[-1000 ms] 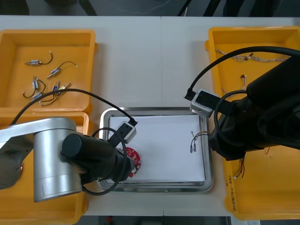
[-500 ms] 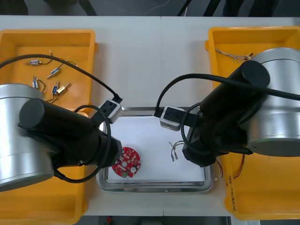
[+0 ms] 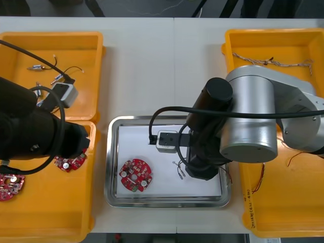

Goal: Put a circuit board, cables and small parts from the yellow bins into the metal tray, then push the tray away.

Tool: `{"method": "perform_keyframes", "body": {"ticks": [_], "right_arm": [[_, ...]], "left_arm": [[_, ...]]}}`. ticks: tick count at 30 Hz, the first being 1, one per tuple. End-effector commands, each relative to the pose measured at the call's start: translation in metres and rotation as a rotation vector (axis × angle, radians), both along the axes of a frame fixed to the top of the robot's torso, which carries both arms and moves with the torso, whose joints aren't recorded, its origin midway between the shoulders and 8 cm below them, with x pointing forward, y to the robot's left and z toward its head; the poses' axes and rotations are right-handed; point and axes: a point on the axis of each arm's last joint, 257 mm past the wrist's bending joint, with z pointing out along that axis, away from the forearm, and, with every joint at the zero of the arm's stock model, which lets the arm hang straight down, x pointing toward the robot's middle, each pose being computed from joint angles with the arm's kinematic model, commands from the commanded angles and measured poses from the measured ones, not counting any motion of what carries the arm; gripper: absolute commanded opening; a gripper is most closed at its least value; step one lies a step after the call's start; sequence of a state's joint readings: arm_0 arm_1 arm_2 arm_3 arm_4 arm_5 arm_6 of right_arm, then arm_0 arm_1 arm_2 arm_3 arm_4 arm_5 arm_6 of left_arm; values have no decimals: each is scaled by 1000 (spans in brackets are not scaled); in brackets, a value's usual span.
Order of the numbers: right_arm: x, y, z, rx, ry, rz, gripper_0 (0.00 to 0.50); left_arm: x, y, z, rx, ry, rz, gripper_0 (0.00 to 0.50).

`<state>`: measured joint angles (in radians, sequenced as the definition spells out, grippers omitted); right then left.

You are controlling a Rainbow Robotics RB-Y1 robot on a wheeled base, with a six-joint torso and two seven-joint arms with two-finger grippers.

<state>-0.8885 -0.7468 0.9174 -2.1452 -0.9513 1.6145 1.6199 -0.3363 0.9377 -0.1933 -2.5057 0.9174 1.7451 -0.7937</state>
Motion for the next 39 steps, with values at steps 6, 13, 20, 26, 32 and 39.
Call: {"method": "perform_keyframes", "body": {"ticks": [6,13,20,26,32,39], "right_arm": [[2,23,-18,-50,-12,121,0],[1,16,-36,-50,18,82,0],[2,25,-57,-27,46,38,0],[2,31,-69,0,25,19,0],[-5,28,-78,7,46,4,0],[-2,22,-77,1,20,-3,0]], "left_arm": [[13,74,15,99,-1,13,500],[22,113,24,105,21,103,500],[30,136,31,110,17,126,500],[39,157,35,121,14,134,500],[51,170,39,135,17,123,500],[71,184,43,139,15,73,500]]}}
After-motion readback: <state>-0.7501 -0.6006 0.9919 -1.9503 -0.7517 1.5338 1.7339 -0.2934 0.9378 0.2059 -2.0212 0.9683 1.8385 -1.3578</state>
